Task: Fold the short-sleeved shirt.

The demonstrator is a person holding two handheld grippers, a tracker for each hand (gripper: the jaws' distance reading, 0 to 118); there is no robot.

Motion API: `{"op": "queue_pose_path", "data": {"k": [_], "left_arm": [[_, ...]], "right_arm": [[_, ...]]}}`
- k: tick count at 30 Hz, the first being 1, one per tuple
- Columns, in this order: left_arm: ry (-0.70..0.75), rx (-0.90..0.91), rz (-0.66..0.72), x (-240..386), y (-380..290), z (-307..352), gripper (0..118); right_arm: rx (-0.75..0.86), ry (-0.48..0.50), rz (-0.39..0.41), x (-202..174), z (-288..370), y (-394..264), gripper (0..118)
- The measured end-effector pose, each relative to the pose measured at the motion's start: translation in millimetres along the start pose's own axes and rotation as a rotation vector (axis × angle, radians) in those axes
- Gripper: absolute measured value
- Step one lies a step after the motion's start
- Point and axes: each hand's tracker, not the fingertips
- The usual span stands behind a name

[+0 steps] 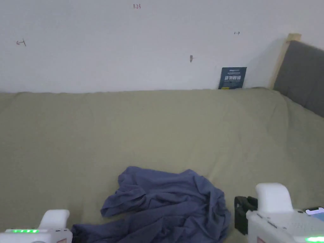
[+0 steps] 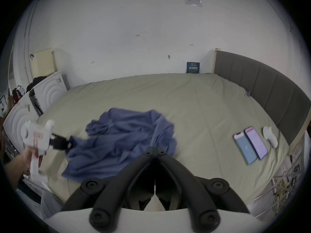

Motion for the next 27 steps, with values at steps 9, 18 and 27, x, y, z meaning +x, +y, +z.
{"op": "queue_pose_path", "data": {"k": [9, 18, 27], "left_arm": [[-0.052, -0.011, 0.034, -5, 0, 3, 6], [-0.070, -0.009, 0.020, -3, -2, 1, 6], [-0.079, -0.018, 0.006, -3, -1, -3, 6]], "right_arm": [[-0.254, 0.088, 0.146, 26, -191, 97, 0], [-0.481, 0.198, 0.092, 15, -291, 98, 118], [-0.478, 0.132, 0.061, 33, -283, 79, 113]]}}
